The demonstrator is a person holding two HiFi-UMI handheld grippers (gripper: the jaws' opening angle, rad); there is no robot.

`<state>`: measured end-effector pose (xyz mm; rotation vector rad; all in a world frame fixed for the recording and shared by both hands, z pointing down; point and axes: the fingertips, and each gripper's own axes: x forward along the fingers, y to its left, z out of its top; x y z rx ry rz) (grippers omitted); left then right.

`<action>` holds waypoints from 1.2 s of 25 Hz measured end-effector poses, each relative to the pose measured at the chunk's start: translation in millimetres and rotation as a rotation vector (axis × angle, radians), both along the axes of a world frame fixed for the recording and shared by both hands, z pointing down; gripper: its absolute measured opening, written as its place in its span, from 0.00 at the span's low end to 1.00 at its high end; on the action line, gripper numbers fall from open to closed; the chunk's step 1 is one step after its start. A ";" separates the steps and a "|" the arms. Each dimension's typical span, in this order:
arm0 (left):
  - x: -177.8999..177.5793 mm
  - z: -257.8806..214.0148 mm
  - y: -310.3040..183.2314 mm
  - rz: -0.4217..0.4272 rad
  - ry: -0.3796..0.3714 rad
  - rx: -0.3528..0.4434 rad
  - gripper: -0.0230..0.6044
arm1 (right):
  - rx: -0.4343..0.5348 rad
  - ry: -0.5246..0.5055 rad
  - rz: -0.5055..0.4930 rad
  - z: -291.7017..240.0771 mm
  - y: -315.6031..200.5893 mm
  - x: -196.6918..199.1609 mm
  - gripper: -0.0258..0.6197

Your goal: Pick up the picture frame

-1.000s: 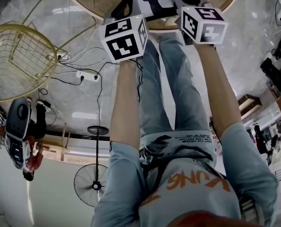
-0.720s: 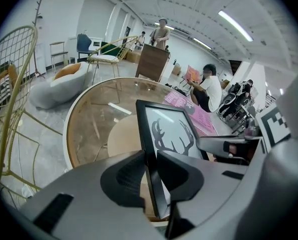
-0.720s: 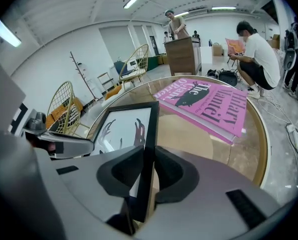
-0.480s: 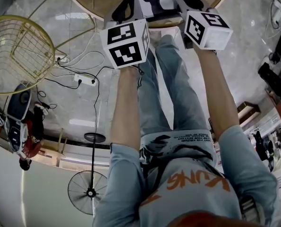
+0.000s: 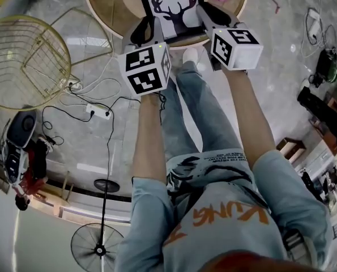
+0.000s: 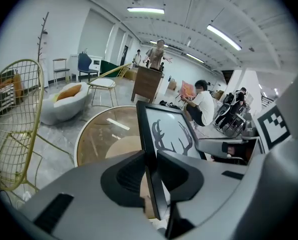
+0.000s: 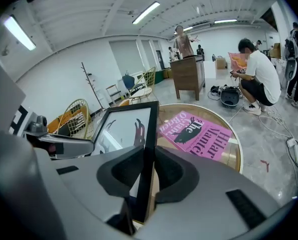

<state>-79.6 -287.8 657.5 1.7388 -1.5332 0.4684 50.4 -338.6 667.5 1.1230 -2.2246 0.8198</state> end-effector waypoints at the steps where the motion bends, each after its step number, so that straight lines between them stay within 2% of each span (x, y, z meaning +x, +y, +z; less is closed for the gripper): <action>1: -0.6 -11.8 2.5 -0.007 0.003 0.006 0.17 | 0.005 -0.003 -0.005 -13.2 3.1 -0.3 0.14; 10: -14.1 -121.4 5.3 -0.078 -0.010 0.091 0.17 | 0.084 -0.048 -0.034 -124.7 1.0 -14.8 0.14; 13: -7.1 -157.0 2.5 -0.126 0.017 0.120 0.17 | 0.101 -0.090 -0.025 -159.0 -4.0 -7.0 0.14; 18: 2.8 -216.1 3.9 -0.174 0.014 0.180 0.16 | 0.133 -0.144 -0.020 -219.6 1.0 6.1 0.14; 23: -0.3 -281.9 -5.1 -0.126 -0.072 0.284 0.16 | 0.243 -0.180 -0.020 -282.0 -5.9 2.3 0.14; 30: 20.9 -359.3 -27.6 -0.115 -0.098 0.463 0.16 | 0.397 -0.215 -0.017 -370.7 -26.1 24.0 0.14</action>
